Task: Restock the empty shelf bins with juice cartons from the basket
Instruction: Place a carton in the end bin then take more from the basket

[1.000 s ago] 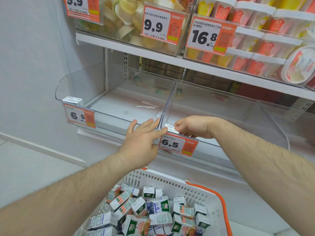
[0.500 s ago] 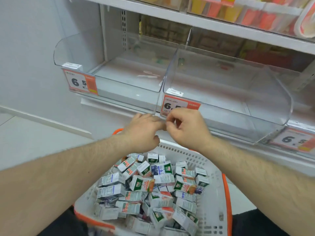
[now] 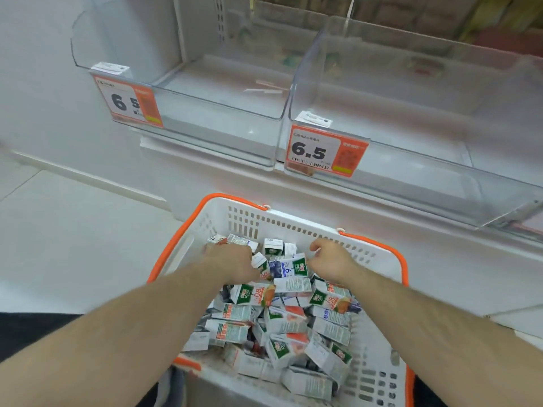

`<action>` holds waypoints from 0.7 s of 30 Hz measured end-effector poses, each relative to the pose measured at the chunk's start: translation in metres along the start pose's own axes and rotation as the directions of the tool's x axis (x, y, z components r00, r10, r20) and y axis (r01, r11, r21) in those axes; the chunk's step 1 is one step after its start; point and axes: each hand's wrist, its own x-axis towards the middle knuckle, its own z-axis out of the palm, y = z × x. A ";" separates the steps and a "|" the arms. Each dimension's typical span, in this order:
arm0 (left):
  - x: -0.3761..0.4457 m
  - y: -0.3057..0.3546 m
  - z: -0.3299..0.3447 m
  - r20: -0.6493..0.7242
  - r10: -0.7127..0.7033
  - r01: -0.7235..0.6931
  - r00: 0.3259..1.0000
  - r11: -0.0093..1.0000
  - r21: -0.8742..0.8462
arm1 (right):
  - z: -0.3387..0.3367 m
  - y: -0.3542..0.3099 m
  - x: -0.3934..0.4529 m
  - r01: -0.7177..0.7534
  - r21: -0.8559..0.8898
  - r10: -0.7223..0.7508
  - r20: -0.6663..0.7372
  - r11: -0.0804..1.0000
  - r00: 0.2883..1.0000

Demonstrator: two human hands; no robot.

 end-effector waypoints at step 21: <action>-0.001 -0.009 -0.033 -0.002 0.170 -0.161 0.985 0.931 -0.327 | -0.023 -0.021 -0.026 0.176 0.132 -0.167 -0.077 0.976 0.983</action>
